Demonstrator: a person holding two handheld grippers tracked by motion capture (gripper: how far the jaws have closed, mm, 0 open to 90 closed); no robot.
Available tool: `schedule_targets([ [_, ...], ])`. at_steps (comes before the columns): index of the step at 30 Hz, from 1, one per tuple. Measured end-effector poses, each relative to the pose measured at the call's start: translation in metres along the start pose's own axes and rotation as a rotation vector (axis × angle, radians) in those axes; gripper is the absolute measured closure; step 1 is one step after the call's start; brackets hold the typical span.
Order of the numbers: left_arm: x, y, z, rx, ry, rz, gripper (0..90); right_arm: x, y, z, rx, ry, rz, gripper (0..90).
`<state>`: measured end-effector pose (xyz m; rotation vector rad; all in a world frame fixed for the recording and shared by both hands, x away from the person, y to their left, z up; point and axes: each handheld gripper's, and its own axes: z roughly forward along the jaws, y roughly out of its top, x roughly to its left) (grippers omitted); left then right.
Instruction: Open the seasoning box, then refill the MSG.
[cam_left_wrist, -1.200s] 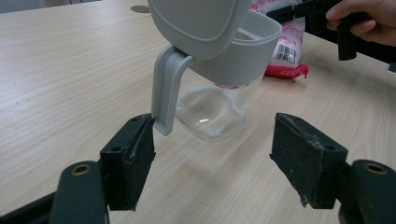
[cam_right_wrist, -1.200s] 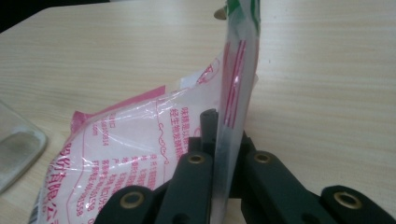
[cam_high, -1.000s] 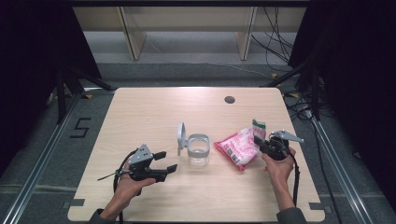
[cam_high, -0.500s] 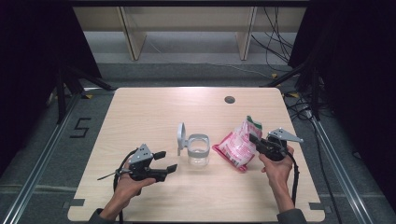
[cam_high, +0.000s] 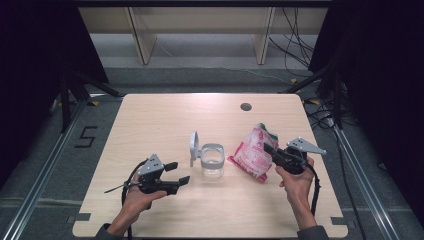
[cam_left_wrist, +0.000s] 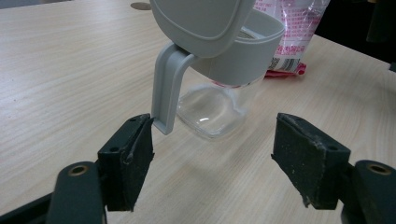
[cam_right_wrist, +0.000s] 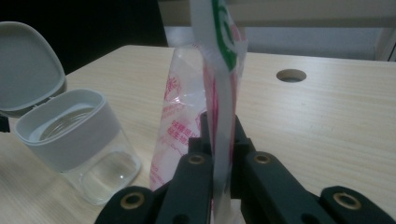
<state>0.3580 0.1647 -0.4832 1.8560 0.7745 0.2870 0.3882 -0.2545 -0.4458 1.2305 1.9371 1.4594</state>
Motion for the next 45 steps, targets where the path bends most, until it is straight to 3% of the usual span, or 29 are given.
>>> schedule_targets([
  [4, 0.0, 0.0, 0.0, 0.001, 0.001, 0.0, 28.1, 0.007, 0.004, -0.002, -0.017, 0.019, 0.007, 90.0],
  [5, -0.001, -0.001, 0.0, -0.004, 0.001, -0.017, 28.1, 0.007, 0.006, -0.003, -0.021, 0.016, -0.026, 90.0],
  [6, -0.002, -0.001, 0.0, -0.006, 0.007, -0.031, 28.1, 0.011, 0.007, -0.004, -0.017, 0.02, 0.004, 90.0],
  [7, -0.002, -0.001, 0.0, -0.006, 0.004, -0.033, 28.1, 0.01, 0.009, -0.005, -0.014, 0.028, -0.02, 90.0],
  [8, -0.002, -0.001, 0.0, -0.006, 0.003, -0.03, 28.1, 0.01, 0.009, -0.005, -0.027, 0.017, -0.045, 90.0],
  [9, -0.002, -0.001, 0.0, -0.001, 0.005, -0.022, 28.1, 0.013, 0.011, -0.007, -0.01, 0.02, -0.024, 90.0],
  [11, -0.002, -0.001, -0.001, 0.0, 0.001, -0.019, 28.1, 0.013, 0.013, -0.008, -0.035, 0.036, -0.047, 90.0],
  [12, -0.002, -0.001, -0.001, 0.0, 0.002, -0.019, 28.1, 0.016, 0.014, -0.01, -0.023, 0.028, -0.02, 90.0],
  [16, -0.003, -0.001, 0.001, -0.008, -0.002, -0.029, 28.1, 0.016, 0.017, -0.015, -0.044, 0.032, -0.039, 90.0],
  [17, -0.002, -0.001, 0.001, 0.001, -0.007, -0.012, 28.1, 0.017, 0.018, -0.016, -0.034, 0.026, -0.035, 90.0],
  [18, -0.003, -0.001, 0.001, 0.0, -0.006, -0.019, 28.1, 0.015, 0.019, -0.018, -0.035, 0.02, -0.063, 90.0],
  [21, -0.005, -0.001, 0.002, -0.002, -0.007, -0.02, 28.1, 0.014, 0.02, -0.02, -0.039, 0.021, -0.081, 90.0],
  [24, -0.005, -0.002, 0.001, 0.008, -0.008, 0.011, 28.1, 0.016, 0.02, -0.021, -0.044, 0.03, -0.057, 90.0],
  [25, -0.007, -0.003, 0.001, 0.006, -0.005, -0.014, 28.1, 0.016, 0.021, -0.021, -0.042, 0.021, -0.071, 90.0],
  [28, -0.009, -0.002, 0.001, 0.004, -0.005, -0.009, 28.1, 0.02, 0.022, -0.022, -0.052, 0.029, -0.042, 90.0],
  [30, -0.01, -0.002, 0.001, 0.001, -0.013, -0.001, 28.1, 0.018, 0.023, -0.022, -0.054, 0.034, -0.067, 90.0],
  [31, -0.01, -0.002, 0.002, 0.0, -0.012, -0.001, 28.1, 0.02, 0.024, -0.024, -0.057, 0.027, -0.049, 90.0],
  [32, -0.009, -0.002, 0.002, 0.004, -0.006, -0.004, 28.1, 0.018, 0.025, -0.024, -0.063, 0.033, -0.073, 90.0],
  [35, -0.01, -0.004, 0.004, 0.009, 0.0, -0.009, 28.1, 0.02, 0.025, -0.026, -0.064, 0.032, -0.047, 90.0],
  [37, -0.014, -0.005, 0.007, 0.016, -0.001, -0.009, 27.9, 0.017, 0.026, -0.028, -0.081, 0.027, -0.081, 90.0],
  [38, -0.017, -0.006, 0.01, 0.018, -0.012, -0.008, 27.9, 0.019, 0.027, -0.031, -0.07, 0.023, -0.061, 90.0],
  [42, -0.026, -0.007, 0.016, 0.026, -0.018, 0.018, 27.9, 0.021, 0.029, -0.036, -0.076, 0.023, -0.053, 90.0],
  [44, -0.031, -0.007, 0.019, 0.016, -0.018, 0.018, 28.1, 0.02, 0.031, -0.036, -0.099, 0.022, -0.083, 90.0],
  [45, -0.033, -0.007, 0.02, 0.015, -0.011, 0.02, 28.3, 0.023, 0.032, -0.039, -0.094, 0.014, -0.062, 90.0],
])
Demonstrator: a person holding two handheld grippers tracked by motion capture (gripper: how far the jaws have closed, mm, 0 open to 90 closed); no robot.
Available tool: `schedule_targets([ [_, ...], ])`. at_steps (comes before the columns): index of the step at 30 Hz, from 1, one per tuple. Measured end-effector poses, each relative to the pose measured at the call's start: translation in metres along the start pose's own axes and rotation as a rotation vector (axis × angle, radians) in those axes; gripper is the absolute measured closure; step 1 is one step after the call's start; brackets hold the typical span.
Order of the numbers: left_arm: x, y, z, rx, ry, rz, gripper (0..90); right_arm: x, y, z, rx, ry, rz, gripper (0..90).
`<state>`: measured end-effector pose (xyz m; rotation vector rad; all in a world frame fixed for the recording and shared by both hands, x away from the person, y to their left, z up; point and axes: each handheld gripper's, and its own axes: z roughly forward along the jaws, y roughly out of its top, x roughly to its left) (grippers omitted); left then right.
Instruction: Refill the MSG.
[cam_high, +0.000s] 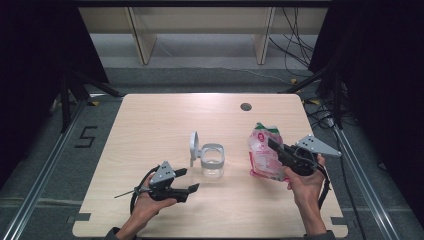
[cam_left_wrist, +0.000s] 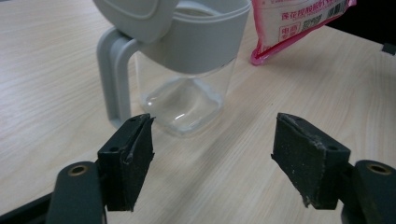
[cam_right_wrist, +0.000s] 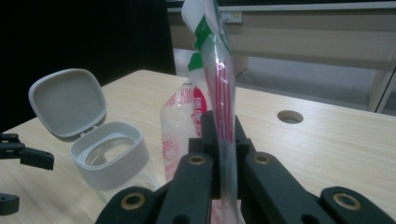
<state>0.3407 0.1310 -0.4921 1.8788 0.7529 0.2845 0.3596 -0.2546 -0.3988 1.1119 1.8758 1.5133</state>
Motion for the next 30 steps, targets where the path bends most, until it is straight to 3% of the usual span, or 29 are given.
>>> schedule_targets([
  [1, -0.003, 0.001, 0.002, -0.002, -0.003, 0.002, 28.3, -0.001, 0.001, 0.0, -0.001, 0.01, -0.019, 90.0],
  [2, -0.005, 0.002, 0.004, -0.007, -0.009, 0.006, 28.4, 0.001, 0.002, -0.001, -0.007, 0.008, -0.004, 90.0],
  [6, -0.018, 0.008, 0.012, -0.019, -0.02, 0.025, 28.7, 0.002, 0.006, -0.005, -0.025, 0.019, -0.015, 90.0],
  [7, -0.022, 0.009, 0.014, -0.013, -0.027, 0.037, 28.7, 0.005, 0.007, -0.005, -0.025, 0.019, 0.004, 90.0],
  [8, -0.025, 0.01, 0.016, -0.012, -0.024, 0.047, 28.7, 0.005, 0.008, -0.005, -0.035, 0.027, -0.01, 90.0],
  [15, -0.061, 0.016, 0.05, 0.018, -0.107, 0.119, 29.0, 0.012, 0.012, -0.007, -0.045, 0.032, -0.019, 90.0],
  [18, -0.068, 0.02, 0.067, 0.009, -0.103, 0.104, 29.0, 0.013, 0.014, -0.008, -0.046, 0.047, -0.019, 90.0],
  [21, -0.074, 0.024, 0.081, 0.03, -0.113, 0.127, 29.0, 0.014, 0.015, -0.01, -0.053, 0.046, -0.01, 90.0],
  [23, -0.076, 0.027, 0.087, 0.013, -0.113, 0.118, 29.2, 0.014, 0.017, -0.011, -0.067, 0.051, -0.017, 90.0],
  [26, -0.074, 0.03, 0.096, 0.014, -0.095, 0.099, 29.5, 0.017, 0.019, -0.013, -0.065, 0.049, 0.0, 90.0],
  [28, -0.074, 0.03, 0.101, 0.01, -0.094, 0.084, 29.6, 0.018, 0.02, -0.015, -0.077, 0.042, -0.015, 90.0],
  [29, -0.075, 0.03, 0.103, 0.012, -0.09, 0.084, 29.7, 0.019, 0.02, -0.015, -0.079, 0.052, 0.002, 90.0],
  [30, -0.074, 0.031, 0.105, 0.011, -0.095, 0.092, 29.8, 0.018, 0.021, -0.015, -0.084, 0.051, -0.016, 90.0],
])
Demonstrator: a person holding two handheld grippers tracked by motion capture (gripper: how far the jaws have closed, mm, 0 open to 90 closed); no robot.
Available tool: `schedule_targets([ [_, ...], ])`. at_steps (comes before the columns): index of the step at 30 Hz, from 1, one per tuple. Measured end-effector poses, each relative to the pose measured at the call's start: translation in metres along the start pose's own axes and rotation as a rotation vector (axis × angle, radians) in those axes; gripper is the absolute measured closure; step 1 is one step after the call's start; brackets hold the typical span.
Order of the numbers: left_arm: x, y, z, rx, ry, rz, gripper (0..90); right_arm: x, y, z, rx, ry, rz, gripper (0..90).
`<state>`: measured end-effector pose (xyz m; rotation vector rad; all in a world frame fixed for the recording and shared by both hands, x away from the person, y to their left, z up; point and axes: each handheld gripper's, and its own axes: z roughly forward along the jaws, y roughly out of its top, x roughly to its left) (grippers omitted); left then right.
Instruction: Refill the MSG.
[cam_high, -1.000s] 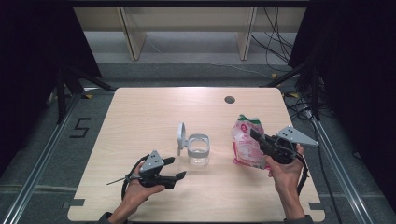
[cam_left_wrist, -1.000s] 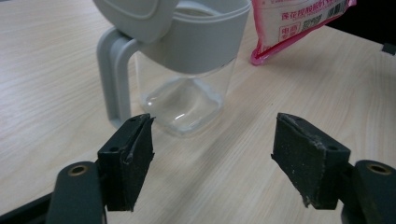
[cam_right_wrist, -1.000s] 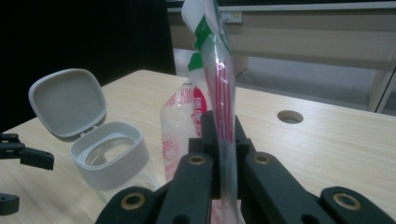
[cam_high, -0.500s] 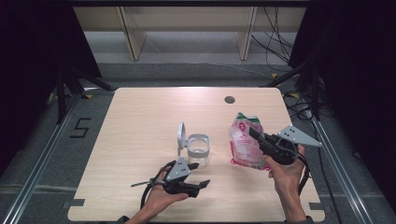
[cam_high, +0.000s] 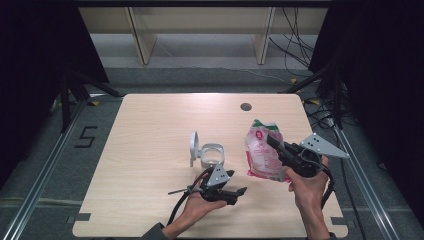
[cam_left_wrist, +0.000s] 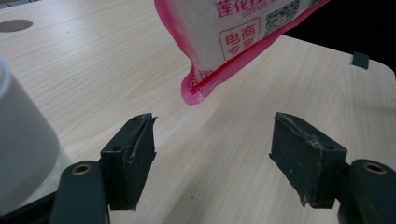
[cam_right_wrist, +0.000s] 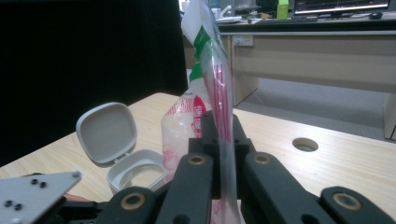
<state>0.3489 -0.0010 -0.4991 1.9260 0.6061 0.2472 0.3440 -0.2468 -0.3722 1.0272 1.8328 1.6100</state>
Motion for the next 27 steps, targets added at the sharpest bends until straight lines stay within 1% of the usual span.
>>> schedule_targets([
  [1, -0.001, 0.0, 0.002, -0.004, 0.011, -0.009, 29.8, 0.002, 0.001, -0.001, 0.006, 0.003, 0.001, 90.0],
  [2, -0.002, 0.001, 0.004, -0.002, 0.012, -0.011, 29.8, 0.001, 0.002, -0.001, 0.003, 0.004, -0.008, 90.0],
  [3, -0.003, 0.002, 0.007, -0.01, 0.013, -0.006, 29.8, 0.003, 0.003, -0.001, -0.001, 0.014, -0.002, 90.0],
  [5, -0.004, 0.003, 0.011, -0.013, 0.037, 0.006, 30.0, 0.005, 0.004, -0.002, -0.006, 0.009, -0.002, 90.0],
  [6, -0.004, 0.003, 0.014, -0.016, 0.028, 0.002, 30.0, 0.006, 0.004, -0.002, -0.008, 0.025, 0.009, 90.0],
  [7, -0.004, 0.004, 0.016, -0.011, 0.037, 0.008, 30.0, 0.008, 0.005, -0.003, -0.007, 0.023, 0.005, 90.0],
  [8, -0.004, 0.004, 0.019, -0.015, 0.049, 0.026, 30.1, 0.009, 0.006, -0.002, -0.016, 0.034, -0.005, 90.0],
  [9, -0.004, 0.004, 0.022, -0.013, 0.058, 0.016, 30.4, 0.01, 0.006, -0.002, -0.017, 0.045, -0.004, 90.0],
  [10, -0.003, 0.004, 0.024, -0.006, 0.056, 0.01, 30.6, 0.013, 0.007, -0.002, -0.011, 0.046, 0.006, 90.0],
  [11, -0.001, 0.004, 0.028, -0.007, 0.053, 0.003, 30.5, 0.013, 0.007, -0.001, -0.018, 0.053, 0.005, 90.0],
  [12, -0.001, 0.004, 0.029, -0.01, 0.063, 0.002, 31.0, 0.014, 0.008, -0.001, -0.017, 0.061, -0.002, 90.0],
  [13, -0.001, 0.004, 0.031, -0.022, 0.063, 0.013, 32.0, 0.016, 0.008, -0.001, -0.012, 0.057, 0.002, 90.0],
  [14, -0.001, 0.004, 0.031, -0.022, 0.068, 0.023, 33.8, 0.016, 0.009, 0.0, -0.025, 0.061, -0.016, 90.0],
  [15, 0.0, 0.004, 0.032, -0.027, 0.062, 0.034, 35.2, 0.017, 0.009, 0.0, -0.024, 0.065, -0.008, 90.0],
  [16, -0.002, 0.004, 0.031, -0.035, 0.067, 0.028, 35.9, 0.017, 0.009, 0.0, -0.017, 0.072, -0.01, 90.0],
  [17, -0.003, 0.003, 0.031, -0.051, 0.054, 0.024, 37.7, 0.018, 0.009, 0.0, -0.01, 0.073, -0.008, 90.0],
  [18, -0.004, 0.002, 0.031, -0.055, 0.049, 0.027, 42.4, 0.02, 0.008, 0.001, -0.007, 0.075, 0.007, 90.0],
  [19, -0.006, 0.001, 0.031, -0.062, 0.056, 0.032, 45.0, 0.019, 0.009, 0.001, -0.006, 0.077, -0.012, 90.0],
  [20, -0.006, 0.001, 0.031, -0.069, 0.062, 0.031, 47.8, 0.021, 0.008, 0.002, -0.013, 0.073, 0.0, 90.0],
  [21, -0.007, 0.0, 0.031, -0.078, 0.06, 0.021, 51.3, 0.022, 0.007, 0.003, -0.011, 0.085, 0.007, 90.0],
  [22, -0.007, -0.001, 0.031, -0.083, 0.058, 0.017, 52.6, 0.021, 0.007, 0.003, -0.01, 0.081, -0.01, 90.0],
  [23, -0.006, -0.001, 0.03, -0.087, 0.056, 0.008, 54.3, 0.023, 0.007, 0.004, -0.002, 0.079, 0.004, 90.0],
  [24, -0.007, -0.002, 0.03, -0.09, 0.064, 0.003, 57.0, 0.023, 0.007, 0.004, -0.002, 0.082, 0.008, 90.0],
  [25, -0.008, -0.002, 0.03, -0.104, 0.062, -0.016, 59.2, 0.022, 0.008, 0.005, -0.005, 0.092, -0.006, 90.0],
  [26, -0.01, -0.003, 0.03, -0.123, 0.062, -0.035, 61.3, 0.021, 0.008, 0.005, 0.002, 0.087, -0.015, 90.0],
  [27, -0.009, -0.003, 0.029, -0.123, 0.058, -0.027, 63.6, 0.022, 0.009, 0.005, 0.001, 0.09, -0.011, 90.0],
])
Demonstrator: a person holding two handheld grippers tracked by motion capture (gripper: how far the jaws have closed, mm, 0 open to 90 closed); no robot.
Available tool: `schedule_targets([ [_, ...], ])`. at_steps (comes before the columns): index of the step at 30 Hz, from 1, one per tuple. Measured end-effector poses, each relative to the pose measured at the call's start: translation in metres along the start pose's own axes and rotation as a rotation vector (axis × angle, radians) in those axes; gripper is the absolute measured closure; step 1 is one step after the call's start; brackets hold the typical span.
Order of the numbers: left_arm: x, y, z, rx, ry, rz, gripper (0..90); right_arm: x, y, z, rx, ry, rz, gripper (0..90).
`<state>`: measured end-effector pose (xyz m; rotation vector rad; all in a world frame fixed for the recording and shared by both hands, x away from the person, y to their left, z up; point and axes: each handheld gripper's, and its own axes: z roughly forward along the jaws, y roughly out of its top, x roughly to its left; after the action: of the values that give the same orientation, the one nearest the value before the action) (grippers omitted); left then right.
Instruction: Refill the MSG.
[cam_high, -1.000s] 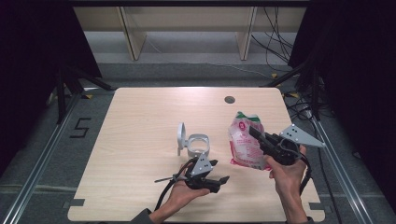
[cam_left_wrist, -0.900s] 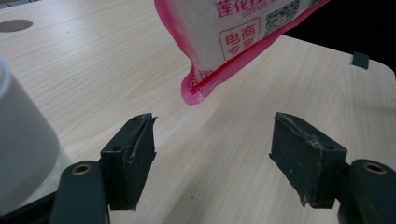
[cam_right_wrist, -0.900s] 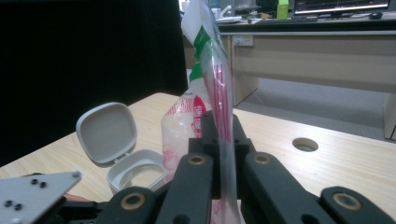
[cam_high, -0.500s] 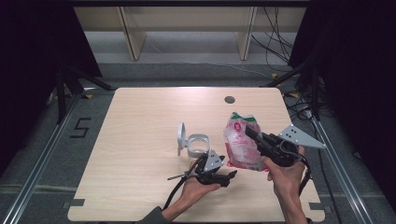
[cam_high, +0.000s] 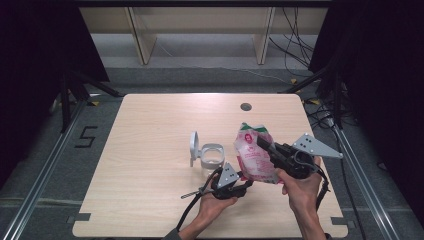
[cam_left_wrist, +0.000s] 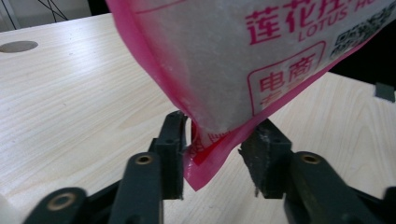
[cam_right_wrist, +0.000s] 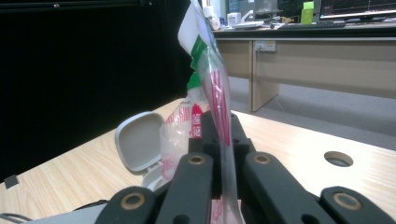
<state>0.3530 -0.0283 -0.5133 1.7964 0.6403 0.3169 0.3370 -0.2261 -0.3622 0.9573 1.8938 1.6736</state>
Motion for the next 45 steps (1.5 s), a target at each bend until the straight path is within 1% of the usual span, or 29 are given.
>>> schedule_targets([
  [1, -0.001, 0.0, -0.002, 0.007, 0.021, 0.011, 65.0, 0.001, 0.0, 0.0, -0.007, -0.002, 0.009, 90.0],
  [2, -0.003, 0.0, 0.0, -0.017, 0.01, -0.004, 66.2, 0.001, 0.001, 0.0, -0.004, -0.004, 0.011, 90.0],
  [3, -0.003, 0.0, 0.0, -0.018, 0.01, -0.002, 67.0, 0.001, 0.002, 0.001, -0.006, 0.005, 0.001, 90.0],
  [4, -0.005, 0.0, -0.001, -0.013, 0.034, 0.011, 67.9, 0.002, 0.002, 0.002, -0.009, 0.007, 0.005, 90.0],
  [6, -0.005, 0.0, 0.002, -0.035, 0.021, -0.004, 69.0, 0.003, 0.004, 0.004, -0.001, 0.012, 0.008, 90.0],
  [7, -0.006, -0.001, 0.003, -0.045, 0.022, -0.013, 69.2, 0.003, 0.005, 0.005, -0.002, 0.011, -0.006, 90.0],
  [8, -0.007, 0.0, 0.002, -0.041, 0.038, -0.014, 69.6, 0.004, 0.006, 0.007, 0.003, 0.007, -0.012, 90.0],
  [11, -0.008, 0.0, 0.002, -0.064, 0.053, -0.004, 70.4, 0.005, 0.009, 0.011, 0.003, 0.015, -0.011, 90.0],
  [13, -0.007, 0.001, 0.0, -0.047, 0.07, 0.015, 70.7, 0.007, 0.011, 0.014, 0.001, 0.022, 0.001, 90.0],
  [15, -0.005, 0.001, 0.0, -0.047, 0.076, 0.01, 71.0, 0.007, 0.012, 0.018, 0.006, 0.018, -0.019, 90.0],
  [16, -0.005, 0.001, -0.001, -0.044, 0.078, 0.004, 71.1, 0.009, 0.013, 0.019, 0.014, 0.019, -0.008, 90.0],
  [17, -0.005, 0.001, 0.0, -0.051, 0.076, -0.014, 71.1, 0.009, 0.013, 0.022, 0.011, 0.015, -0.029, 90.0],
  [19, -0.006, 0.0, 0.0, -0.051, 0.086, -0.017, 71.3, 0.011, 0.014, 0.026, 0.022, 0.012, -0.014, 90.0],
  [20, -0.006, 0.0, 0.0, -0.052, 0.089, -0.024, 71.4, 0.01, 0.015, 0.028, 0.024, 0.02, -0.035, 90.0],
  [21, -0.006, 0.0, 0.0, -0.054, 0.089, -0.03, 71.6, 0.012, 0.015, 0.03, 0.035, 0.008, -0.014, 90.0],
  [25, -0.007, -0.001, 0.001, -0.063, 0.092, -0.054, 71.9, 0.014, 0.017, 0.038, 0.041, 0.006, -0.034, 90.0],
  [26, -0.008, -0.001, 0.002, -0.067, 0.088, -0.062, 72.0, 0.015, 0.017, 0.038, 0.05, -0.002, -0.024, 90.0],
  [28, -0.008, -0.001, 0.002, -0.061, 0.102, -0.061, 72.1, 0.013, 0.018, 0.041, 0.048, -0.004, -0.035, 90.0],
  [29, -0.008, -0.001, 0.002, -0.057, 0.107, -0.061, 72.1, 0.013, 0.018, 0.042, 0.052, -0.008, -0.027, 90.0],
  [30, -0.007, -0.001, 0.003, -0.062, 0.095, -0.061, 72.1, 0.012, 0.018, 0.044, 0.044, -0.008, -0.029, 90.0],
  [32, -0.008, -0.002, 0.004, -0.062, 0.098, -0.084, 72.1, 0.012, 0.018, 0.046, 0.048, -0.007, -0.023, 90.0],
  [33, -0.008, -0.002, 0.003, -0.05, 0.111, -0.076, 72.2, 0.012, 0.018, 0.048, 0.051, -0.015, -0.031, 90.0],
  [35, -0.008, -0.003, 0.005, -0.061, 0.101, -0.095, 72.2, 0.015, 0.017, 0.051, 0.073, -0.013, -0.007, 90.0],
  [36, -0.01, -0.003, 0.005, -0.067, 0.098, -0.11, 72.3, 0.014, 0.018, 0.053, 0.07, -0.007, -0.025, 90.0],
  [38, -0.01, -0.003, 0.006, -0.075, 0.094, -0.114, 72.5, 0.017, 0.017, 0.057, 0.075, -0.007, -0.006, 90.0],
  [39, -0.009, -0.004, 0.006, -0.08, 0.091, -0.113, 72.5, 0.015, 0.017, 0.059, 0.065, -0.005, -0.026, 90.0],
  [40, -0.009, -0.003, 0.006, -0.084, 0.094, -0.113, 72.6, 0.017, 0.017, 0.06, 0.067, -0.001, -0.01, 90.0],
  [44, -0.008, -0.003, 0.006, -0.094, 0.093, -0.123, 72.9, 0.02, 0.019, 0.066, 0.068, 0.004, -0.043, 90.0],
  [45, -0.009, -0.003, 0.005, -0.095, 0.097, -0.127, 72.9, 0.022, 0.019, 0.067, 0.074, 0.015, -0.025, 90.0],
])
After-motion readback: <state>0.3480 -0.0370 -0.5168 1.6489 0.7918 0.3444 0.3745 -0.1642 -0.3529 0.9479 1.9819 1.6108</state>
